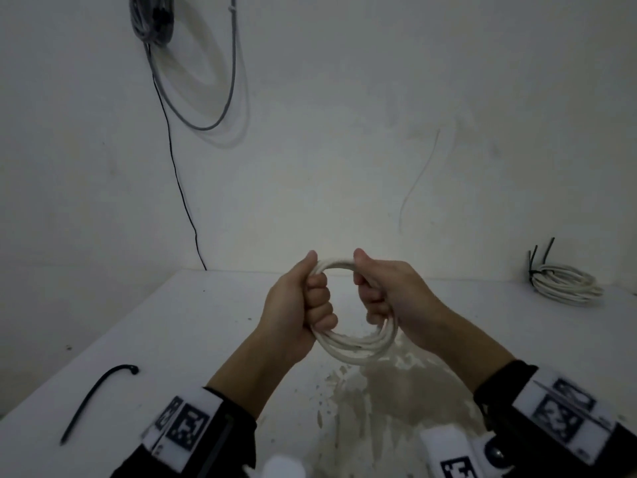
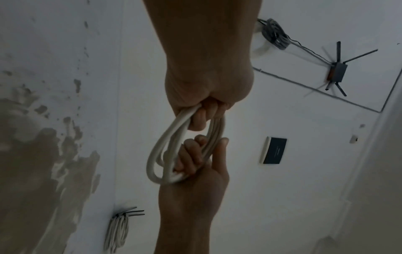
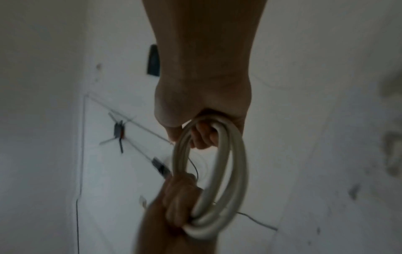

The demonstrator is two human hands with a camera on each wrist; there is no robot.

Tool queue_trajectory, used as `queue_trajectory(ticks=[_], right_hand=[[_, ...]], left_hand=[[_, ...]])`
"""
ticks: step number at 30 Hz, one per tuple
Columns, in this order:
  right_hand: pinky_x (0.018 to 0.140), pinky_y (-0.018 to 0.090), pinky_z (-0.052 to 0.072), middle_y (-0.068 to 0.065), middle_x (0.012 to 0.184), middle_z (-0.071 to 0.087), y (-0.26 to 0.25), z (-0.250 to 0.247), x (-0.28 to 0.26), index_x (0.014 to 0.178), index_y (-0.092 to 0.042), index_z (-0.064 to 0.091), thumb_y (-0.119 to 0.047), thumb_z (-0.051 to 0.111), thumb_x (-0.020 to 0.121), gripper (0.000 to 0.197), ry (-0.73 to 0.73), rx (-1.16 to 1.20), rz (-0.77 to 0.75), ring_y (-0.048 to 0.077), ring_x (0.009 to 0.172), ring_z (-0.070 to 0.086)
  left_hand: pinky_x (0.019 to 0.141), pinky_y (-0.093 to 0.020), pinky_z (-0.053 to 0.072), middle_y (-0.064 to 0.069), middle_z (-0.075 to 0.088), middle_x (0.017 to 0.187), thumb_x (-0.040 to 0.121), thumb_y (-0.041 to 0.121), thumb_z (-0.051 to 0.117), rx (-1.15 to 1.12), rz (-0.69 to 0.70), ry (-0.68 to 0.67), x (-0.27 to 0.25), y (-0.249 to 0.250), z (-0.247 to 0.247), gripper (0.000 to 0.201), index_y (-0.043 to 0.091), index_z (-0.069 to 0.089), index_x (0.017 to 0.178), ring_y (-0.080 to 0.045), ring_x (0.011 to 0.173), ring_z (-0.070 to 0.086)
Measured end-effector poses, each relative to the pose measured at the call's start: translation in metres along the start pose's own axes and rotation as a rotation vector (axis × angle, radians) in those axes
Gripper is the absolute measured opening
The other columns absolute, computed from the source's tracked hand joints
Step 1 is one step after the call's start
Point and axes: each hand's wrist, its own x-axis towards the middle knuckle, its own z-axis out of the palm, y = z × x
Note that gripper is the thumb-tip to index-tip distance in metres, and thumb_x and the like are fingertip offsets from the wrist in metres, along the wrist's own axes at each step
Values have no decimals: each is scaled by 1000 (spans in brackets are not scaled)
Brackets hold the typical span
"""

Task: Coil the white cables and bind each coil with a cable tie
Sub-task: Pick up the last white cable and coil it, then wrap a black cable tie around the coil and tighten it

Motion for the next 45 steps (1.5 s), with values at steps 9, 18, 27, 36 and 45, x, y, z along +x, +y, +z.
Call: queue_trajectory(ticks=[9, 18, 27, 36, 45], right_hand=[[38, 19, 20, -5, 49, 23, -8, 2, -4, 57, -19, 34, -61, 47, 85, 52, 74, -89, 98, 10, 40, 19], [37, 17, 26, 3, 52, 33, 2, 18, 3, 69, -11, 43, -67, 41, 85, 58, 374, -221, 194, 16, 40, 30], [40, 22, 30, 1, 45, 31, 4, 62, 9, 51, -12, 35, -39, 45, 93, 51, 344, -354, -31, 17, 39, 30], [44, 26, 44, 0, 46, 36, 11, 143, 20, 62, -13, 44, -40, 37, 98, 46, -265, -118, 201, 15, 38, 37], [88, 39, 51, 8, 108, 66, 53, 215, 82, 108, -9, 67, -32, 42, 99, 35, -650, -451, 197, 19, 99, 62]], left_hand=[[35, -17, 30, 6, 30, 36, 86, 39, 39, -159, -265, -366, -3, 4, -13, 43, 15, 41, 50, -8, 36, 7], [44, -20, 39, 5, 31, 53, 80, 23, 53, 221, 137, -229, -19, -27, -18, 21, 4, 48, 87, -5, 37, 25], [34, -15, 18, 7, 20, 41, 98, 43, 34, 222, 63, 107, -19, 3, -41, 50, 17, 34, 55, -8, 32, 16], [32, -11, 15, 7, 19, 35, 97, 35, 37, 176, -68, 238, -67, 58, -126, 50, 20, 29, 50, -6, 26, 16], [30, -10, 13, 7, 18, 36, 95, 35, 40, 316, -270, 388, -119, 84, -214, 51, 20, 30, 47, -7, 26, 14]])
